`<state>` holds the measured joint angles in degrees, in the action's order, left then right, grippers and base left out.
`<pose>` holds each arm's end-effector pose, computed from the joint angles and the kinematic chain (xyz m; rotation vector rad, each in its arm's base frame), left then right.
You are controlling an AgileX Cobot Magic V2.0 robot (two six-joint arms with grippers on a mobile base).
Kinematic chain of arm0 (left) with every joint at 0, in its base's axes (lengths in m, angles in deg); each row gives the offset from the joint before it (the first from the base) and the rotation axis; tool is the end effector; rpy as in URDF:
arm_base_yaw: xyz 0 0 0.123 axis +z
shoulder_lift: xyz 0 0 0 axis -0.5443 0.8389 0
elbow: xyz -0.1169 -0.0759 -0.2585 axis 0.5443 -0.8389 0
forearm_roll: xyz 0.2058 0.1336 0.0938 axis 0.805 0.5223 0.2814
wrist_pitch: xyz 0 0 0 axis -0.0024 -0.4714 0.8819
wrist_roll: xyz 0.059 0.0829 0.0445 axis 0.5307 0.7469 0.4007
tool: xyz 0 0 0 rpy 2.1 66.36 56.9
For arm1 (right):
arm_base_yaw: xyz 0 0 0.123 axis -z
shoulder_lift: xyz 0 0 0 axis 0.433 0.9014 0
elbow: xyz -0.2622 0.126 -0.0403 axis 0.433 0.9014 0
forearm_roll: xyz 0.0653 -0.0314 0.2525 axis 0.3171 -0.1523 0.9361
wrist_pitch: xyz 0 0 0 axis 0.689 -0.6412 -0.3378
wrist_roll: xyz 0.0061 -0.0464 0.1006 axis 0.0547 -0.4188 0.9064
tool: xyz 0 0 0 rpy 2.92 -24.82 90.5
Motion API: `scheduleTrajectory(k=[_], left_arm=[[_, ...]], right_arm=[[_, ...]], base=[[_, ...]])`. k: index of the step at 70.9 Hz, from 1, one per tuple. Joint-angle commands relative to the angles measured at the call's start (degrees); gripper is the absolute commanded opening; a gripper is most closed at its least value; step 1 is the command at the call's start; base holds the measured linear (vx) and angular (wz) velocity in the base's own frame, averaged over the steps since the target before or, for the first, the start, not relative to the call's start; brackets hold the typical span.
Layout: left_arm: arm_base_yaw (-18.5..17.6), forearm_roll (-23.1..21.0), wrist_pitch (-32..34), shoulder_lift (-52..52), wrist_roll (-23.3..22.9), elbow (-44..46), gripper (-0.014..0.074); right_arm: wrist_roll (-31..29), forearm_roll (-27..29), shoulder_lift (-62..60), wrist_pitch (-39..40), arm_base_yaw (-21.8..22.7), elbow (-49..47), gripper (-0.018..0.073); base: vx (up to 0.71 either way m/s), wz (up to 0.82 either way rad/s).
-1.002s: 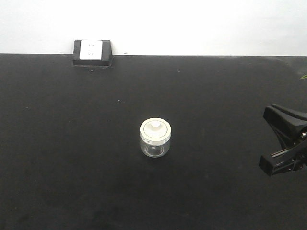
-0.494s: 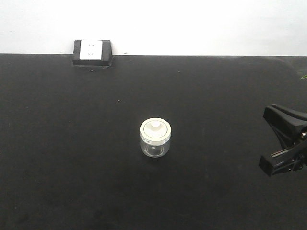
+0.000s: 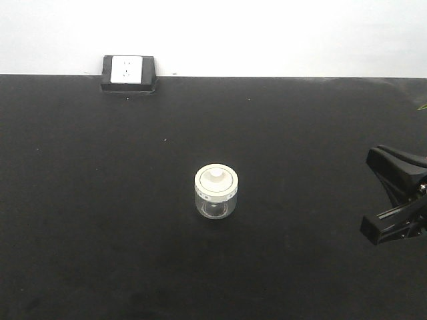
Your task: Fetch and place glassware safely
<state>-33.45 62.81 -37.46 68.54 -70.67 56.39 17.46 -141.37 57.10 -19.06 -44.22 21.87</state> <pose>0.0767 -0.0028 0.1757 0.0318 1.7742 -0.0140 0.1687 0.0614 0.3059 -0.3576 1.6886 0.2325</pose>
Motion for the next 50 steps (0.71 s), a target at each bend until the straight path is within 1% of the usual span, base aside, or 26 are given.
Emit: scheduleTrajectory(k=[1, 5, 7, 9, 10, 11, 13, 17, 18, 19, 20, 21, 24, 27, 28, 32, 38, 42, 50], left_arm=[[-0.38, -0.18, 4.54, -0.69, 0.01, -1.79, -0.0007], [-0.38, -0.18, 4.54, -0.69, 0.01, -1.79, -0.0007], [-0.38, -0.18, 4.54, -0.69, 0.01, -1.79, -0.0007], [-0.38, -0.18, 4.54, -0.69, 0.01, -1.79, -0.0007], [-0.38, -0.18, 4.54, -0.69, 0.01, -1.79, -0.0007], [-0.38, -0.18, 4.54, -0.69, 0.01, -1.79, -0.0007], [-0.38, -0.18, 4.54, -0.69, 0.01, -1.79, -0.0007], [-0.38, -0.18, 4.54, -0.69, 0.01, -1.79, -0.0007], [-0.38, -0.18, 4.54, -0.69, 0.01, -1.79, -0.0007], [-0.38, -0.18, 4.54, -0.69, 0.01, -1.79, -0.0007], [-0.38, -0.18, 4.54, -0.69, 0.01, -1.79, -0.0007], [-0.38, -0.18, 4.54, -0.69, 0.01, -1.79, -0.0007], [-0.38, -0.18, 4.54, -0.69, 0.01, -1.79, -0.0007], [-0.38, -0.18, 4.54, -0.69, 0.01, -1.79, -0.0007], [-0.38, -0.18, 4.54, -0.69, 0.01, -1.79, -0.0007], [-0.38, -0.18, 4.54, -0.69, 0.01, -1.79, -0.0007], [-0.38, -0.18, 4.54, -0.69, 0.01, -1.79, -0.0007], [-0.38, -0.18, 4.54, -0.69, 0.01, -1.79, -0.0007], [-0.38, -0.18, 4.54, -0.69, 0.01, -1.79, -0.0007]], right_arm=[[-0.82, 3.14, -0.26, 1.16, 0.4, -1.53, -0.0003], [-4.14, 8.95, -0.26, -0.39, 0.4, -1.53, -0.0003], [-7.05, 11.7, -0.26, -1.2, 0.4, -1.53, -0.0003], [-10.75, 16.68, -0.26, -2.57, 0.4, -1.53, -0.0003], [-11.78, 17.68, -0.26, -2.92, 0.4, -1.53, -0.0003], [-15.07, 19.68, -0.26, -3.46, 0.4, -1.53, -0.0003], [-18.6, 23.88, -0.26, -4.41, 0.4, -1.53, -0.0003], [-29.01, 32.37, -0.26, -5.95, 0.4, -1.53, -0.0003], [-30.36, 33.43, -0.26, -6.45, 0.4, -1.53, -0.0003], [-34.33, 35.53, -0.26, -6.89, 0.4, -1.53, -0.0003], [-36.92, 37.53, -0.26, -7.36, 0.4, -1.53, -0.0003], [-38.19, 39.44, -0.26, -7.84, 0.4, -1.53, -0.0003], [-45.19, 44.42, -0.71, -8.86, 0.4, -1.41, -0.0003], [-50.72, 47.65, -1.42, -9.2, 0.6, -0.77, -0.0003], [-52.14, 49.58, -1.98, -9.15, 0.76, -0.4, -0.0003], [-55.75, 53.69, -3.68, -8.53, 2.25, 1.45, -0.0003], [-56.87, 58.35, -7.61, -6.86, 5.67, 4.98, -0.0003], [-56.87, 59.71, -10.54, -5.74, 8.48, 7.78, -0.0003], [-56.87, 60.08, -15.98, -5.3, 13.11, 12.17, -0.0003]], base=[[0.0, 0.0], [0.0, 0.0], [0.0, 0.0], [0.0, 0.0], [0.0, 0.0], [0.0, 0.0], [0.0, 0.0], [0.0, 0.0], [0.0, 0.0], [0.0, 0.0], [0.0, 0.0], [0.0, 0.0], [0.0, 0.0], [0.0, 0.0], [0.0, 0.0], [0.0, 0.0], [0.0, 0.0], [0.0, 0.0], [0.0, 0.0]])
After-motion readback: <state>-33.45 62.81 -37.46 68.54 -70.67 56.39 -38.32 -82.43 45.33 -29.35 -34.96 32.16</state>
